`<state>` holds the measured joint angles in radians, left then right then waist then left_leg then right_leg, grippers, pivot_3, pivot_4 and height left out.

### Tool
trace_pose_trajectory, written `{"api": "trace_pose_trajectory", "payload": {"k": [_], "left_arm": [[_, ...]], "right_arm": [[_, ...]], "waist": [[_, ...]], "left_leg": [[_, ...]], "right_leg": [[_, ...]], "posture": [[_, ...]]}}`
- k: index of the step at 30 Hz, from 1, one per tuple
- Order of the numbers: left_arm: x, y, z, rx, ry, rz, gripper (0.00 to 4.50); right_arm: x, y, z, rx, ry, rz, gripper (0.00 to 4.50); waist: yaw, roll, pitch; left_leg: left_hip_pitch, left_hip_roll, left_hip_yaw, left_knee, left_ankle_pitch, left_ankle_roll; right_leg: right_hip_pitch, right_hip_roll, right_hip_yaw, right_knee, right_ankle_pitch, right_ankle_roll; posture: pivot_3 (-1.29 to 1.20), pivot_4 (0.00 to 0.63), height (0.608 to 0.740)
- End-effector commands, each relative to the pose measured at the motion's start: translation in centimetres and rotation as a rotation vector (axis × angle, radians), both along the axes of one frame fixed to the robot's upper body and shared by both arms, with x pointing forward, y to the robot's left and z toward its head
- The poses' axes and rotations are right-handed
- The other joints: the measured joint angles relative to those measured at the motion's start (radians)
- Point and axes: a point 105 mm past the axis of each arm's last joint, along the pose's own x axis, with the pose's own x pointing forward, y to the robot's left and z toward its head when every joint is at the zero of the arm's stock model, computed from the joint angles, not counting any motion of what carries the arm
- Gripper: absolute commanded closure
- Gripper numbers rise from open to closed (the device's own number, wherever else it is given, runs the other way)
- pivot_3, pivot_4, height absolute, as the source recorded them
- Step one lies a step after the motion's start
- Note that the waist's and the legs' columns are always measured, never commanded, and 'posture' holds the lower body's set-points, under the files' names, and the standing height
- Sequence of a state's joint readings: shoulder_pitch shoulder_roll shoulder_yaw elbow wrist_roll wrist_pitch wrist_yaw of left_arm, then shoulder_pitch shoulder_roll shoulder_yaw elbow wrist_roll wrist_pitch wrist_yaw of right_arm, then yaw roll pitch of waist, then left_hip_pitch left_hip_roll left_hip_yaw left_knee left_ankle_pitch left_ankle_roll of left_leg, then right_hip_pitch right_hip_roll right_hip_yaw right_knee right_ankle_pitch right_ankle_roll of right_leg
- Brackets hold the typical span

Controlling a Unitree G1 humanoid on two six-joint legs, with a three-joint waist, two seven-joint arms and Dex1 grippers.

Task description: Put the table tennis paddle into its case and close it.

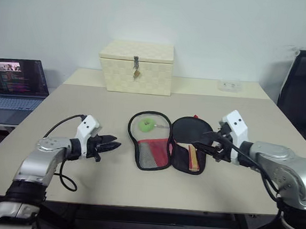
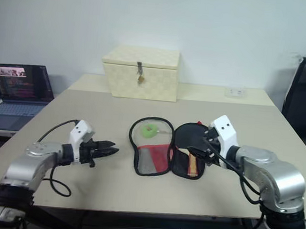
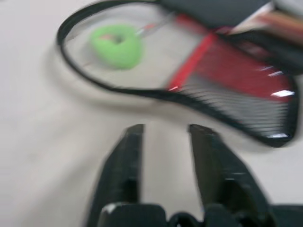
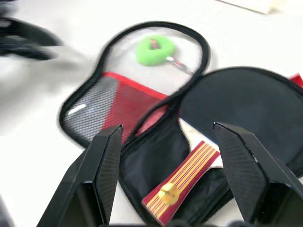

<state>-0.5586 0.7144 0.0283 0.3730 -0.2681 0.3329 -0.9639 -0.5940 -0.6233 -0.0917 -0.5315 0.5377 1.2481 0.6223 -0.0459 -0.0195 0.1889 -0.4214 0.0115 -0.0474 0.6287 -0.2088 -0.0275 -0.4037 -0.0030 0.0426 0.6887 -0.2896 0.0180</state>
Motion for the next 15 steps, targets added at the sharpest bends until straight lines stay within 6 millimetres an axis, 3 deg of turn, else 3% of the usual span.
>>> {"api": "trace_pose_trajectory", "payload": {"k": [1, 2, 7, 15], "left_arm": [[1.5, 0.2, 0.0, 0.051, -0.033, 0.038, 4.29], [1.9, 0.3, -0.2, 0.06, -0.031, 0.047, 4.48], [3.7, -0.2, -1.0, 0.071, -0.036, 0.092, 4.48], [4.9, -4.9, -1.3, -0.036, -0.035, -0.032, 4.48]], "right_arm": [[-1.6, 0.6, 0.7, -0.004, -0.044, 0.112, 1.2], [-1.8, 0.6, 0.6, -0.007, -0.043, 0.119, 1.2], [-1.7, 0.5, 0.4, 0.0, -0.052, 0.105, 1.2], [-1.6, 0.0, -0.1, -0.018, -0.057, 0.091, 1.2]], "waist": [[-0.001, 0.0, 0.0], [-0.002, 0.0, 0.0], [0.001, 0.0, 0.0], [0.014, -0.001, 0.0]], "left_leg": [[0.0, 0.0, 0.0, 0.0, 0.0, 0.0], [0.0, 0.0, 0.0, 0.0, 0.0, 0.0], [-0.001, 0.0, 0.0, 0.001, 0.0, 0.0], [-0.002, -0.001, -0.001, 0.001, 0.0, 0.0]], "right_leg": [[0.0, 0.0, 0.0, 0.0, 0.0, 0.0], [0.0, 0.0, 0.0, 0.0, 0.0, 0.0], [0.0, 0.0, -0.001, 0.001, 0.0, 0.0], [0.0, 0.0, -0.002, 0.001, 0.0, 0.0]], "posture": [[0.0, 0.15, 0.74], [0.0, 0.15, 0.74], [0.0, 0.15, 0.74], [0.0, 0.15, 0.74]]}}
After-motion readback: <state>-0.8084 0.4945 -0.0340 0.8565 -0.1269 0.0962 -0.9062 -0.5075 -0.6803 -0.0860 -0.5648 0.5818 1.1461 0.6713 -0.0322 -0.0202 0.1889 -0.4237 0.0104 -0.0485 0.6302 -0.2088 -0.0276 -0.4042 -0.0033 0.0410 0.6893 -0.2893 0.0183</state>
